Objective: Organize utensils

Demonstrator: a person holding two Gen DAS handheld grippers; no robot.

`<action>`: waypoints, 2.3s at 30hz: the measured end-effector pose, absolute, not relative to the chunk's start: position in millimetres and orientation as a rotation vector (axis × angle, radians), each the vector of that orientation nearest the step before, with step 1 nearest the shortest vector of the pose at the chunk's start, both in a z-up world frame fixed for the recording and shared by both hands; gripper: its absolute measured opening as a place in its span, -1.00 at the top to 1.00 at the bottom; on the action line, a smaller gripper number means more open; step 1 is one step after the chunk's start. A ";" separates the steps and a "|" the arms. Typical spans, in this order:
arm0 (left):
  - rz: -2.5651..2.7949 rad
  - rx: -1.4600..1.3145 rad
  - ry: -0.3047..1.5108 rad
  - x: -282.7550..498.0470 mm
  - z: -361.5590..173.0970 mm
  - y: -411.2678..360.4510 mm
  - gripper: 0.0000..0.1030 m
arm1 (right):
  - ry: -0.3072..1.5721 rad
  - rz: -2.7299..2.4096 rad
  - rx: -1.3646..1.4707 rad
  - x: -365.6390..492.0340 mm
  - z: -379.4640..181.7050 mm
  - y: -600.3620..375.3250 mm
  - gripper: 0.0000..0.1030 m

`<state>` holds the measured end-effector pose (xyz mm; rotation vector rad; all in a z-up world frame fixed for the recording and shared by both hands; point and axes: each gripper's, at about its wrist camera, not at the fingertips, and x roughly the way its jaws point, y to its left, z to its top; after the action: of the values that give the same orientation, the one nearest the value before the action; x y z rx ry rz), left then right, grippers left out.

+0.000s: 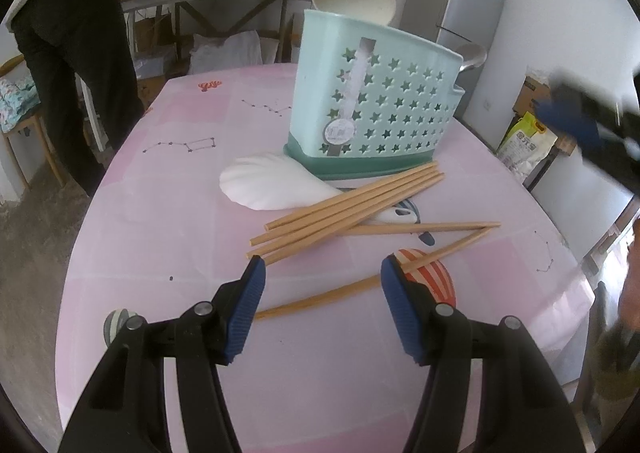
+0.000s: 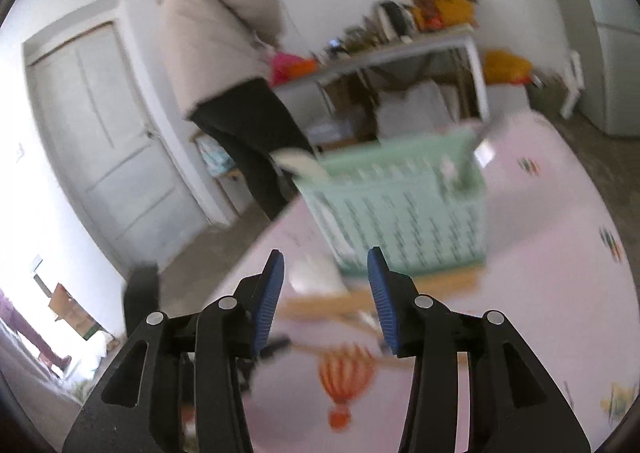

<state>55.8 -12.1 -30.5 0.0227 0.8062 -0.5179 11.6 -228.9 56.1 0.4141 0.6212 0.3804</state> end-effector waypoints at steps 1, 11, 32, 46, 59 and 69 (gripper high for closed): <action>-0.515 0.020 0.803 55.9 -29.7 -11.6 -0.13 | 0.648 0.370 0.425 5.5 46.6 -229.8 0.18; -0.447 -0.058 0.771 81.5 -12.6 3.1 -0.13 | 0.739 0.362 0.533 -6.0 0.1 -227.2 0.17; -0.345 -0.091 0.960 169.9 -41.8 -5.7 -0.13 | 0.752 0.422 0.579 -2.4 -24.3 -230.7 0.17; -0.390 -0.226 0.985 183.2 -45.8 3.2 0.15 | 0.760 0.418 0.598 2.7 -29.8 -234.9 0.15; -0.446 -0.199 0.969 149.5 -34.4 3.3 0.37 | 0.755 0.409 0.565 4.1 -21.9 -227.6 0.15; -0.566 -0.185 0.961 104.5 -26.1 0.8 0.37 | 0.749 0.403 0.545 -0.8 -10.8 -218.2 0.15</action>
<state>104.5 0.8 -26.1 -0.1849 0.9609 -0.5663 -0.8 -218.2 -10.8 0.5451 0.7492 0.4028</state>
